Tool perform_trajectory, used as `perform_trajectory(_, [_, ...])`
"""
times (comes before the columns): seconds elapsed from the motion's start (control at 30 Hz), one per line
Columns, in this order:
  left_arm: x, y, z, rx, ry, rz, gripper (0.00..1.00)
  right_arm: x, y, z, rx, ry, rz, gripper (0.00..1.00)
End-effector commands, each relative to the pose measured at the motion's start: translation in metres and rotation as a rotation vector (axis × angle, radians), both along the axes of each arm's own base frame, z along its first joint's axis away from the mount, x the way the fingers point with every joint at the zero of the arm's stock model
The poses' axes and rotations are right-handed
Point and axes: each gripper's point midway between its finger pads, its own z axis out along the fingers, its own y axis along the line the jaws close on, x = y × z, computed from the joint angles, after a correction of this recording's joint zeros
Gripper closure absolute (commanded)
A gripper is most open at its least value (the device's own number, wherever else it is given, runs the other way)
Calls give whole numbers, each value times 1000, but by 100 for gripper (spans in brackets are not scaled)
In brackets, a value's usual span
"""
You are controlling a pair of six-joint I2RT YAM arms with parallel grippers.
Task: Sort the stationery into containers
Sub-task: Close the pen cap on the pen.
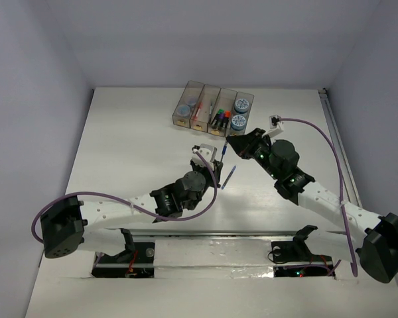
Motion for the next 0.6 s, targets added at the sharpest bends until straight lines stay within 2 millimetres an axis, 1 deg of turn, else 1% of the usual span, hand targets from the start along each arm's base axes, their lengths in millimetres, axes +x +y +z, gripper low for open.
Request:
perform_trajectory(0.0, [13, 0, 46, -125, -66, 44, 100, -8, 8, -1, -1, -14, 19, 92])
perform_trajectory(0.1, [12, 0, 50, -134, -69, 37, 100, -9, 10, -2, -20, -25, 5, 92])
perform_trajectory(0.13, [11, -2, 50, -135, -69, 28, 100, -13, 14, -2, -30, -32, 7, 92])
perform_trajectory(0.2, [10, -2, 56, -151, -73, 22, 100, -8, 9, -3, -55, -48, -34, 92])
perform_trajectory(0.27, [10, -2, 58, -158, -75, 17, 100, -11, 12, -3, -68, -65, -36, 92])
perform_trajectory(0.33, [12, 1, 60, -157, -78, 25, 100, -8, 10, -3, -80, -72, -56, 92])
perform_trajectory(0.57, [9, 2, 66, -170, -82, 11, 100, -14, 16, -5, -142, -116, -64, 92])
